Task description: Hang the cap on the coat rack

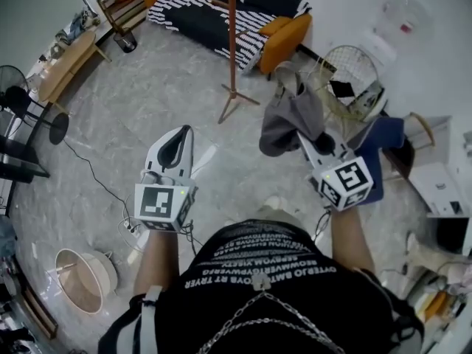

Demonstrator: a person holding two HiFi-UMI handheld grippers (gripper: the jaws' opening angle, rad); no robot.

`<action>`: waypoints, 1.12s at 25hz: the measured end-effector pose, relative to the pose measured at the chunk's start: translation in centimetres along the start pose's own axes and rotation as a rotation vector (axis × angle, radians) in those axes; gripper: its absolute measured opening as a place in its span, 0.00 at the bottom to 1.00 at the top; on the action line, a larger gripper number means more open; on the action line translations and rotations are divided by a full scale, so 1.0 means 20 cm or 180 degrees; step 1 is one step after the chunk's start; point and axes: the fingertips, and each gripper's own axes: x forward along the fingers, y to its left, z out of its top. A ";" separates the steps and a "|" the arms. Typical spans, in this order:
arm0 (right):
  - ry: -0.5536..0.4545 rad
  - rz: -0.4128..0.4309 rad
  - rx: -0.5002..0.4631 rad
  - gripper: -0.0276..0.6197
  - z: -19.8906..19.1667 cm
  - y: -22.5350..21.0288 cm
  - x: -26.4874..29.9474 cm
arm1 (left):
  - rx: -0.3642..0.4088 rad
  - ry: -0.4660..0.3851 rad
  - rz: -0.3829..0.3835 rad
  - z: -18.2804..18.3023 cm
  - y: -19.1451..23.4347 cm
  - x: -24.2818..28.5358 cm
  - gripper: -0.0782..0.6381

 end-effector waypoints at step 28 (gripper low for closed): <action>0.0002 0.0122 -0.0145 0.09 0.14 0.39 -0.02 | -0.0292 -0.0075 0.0402 -0.16 0.19 -0.52 0.11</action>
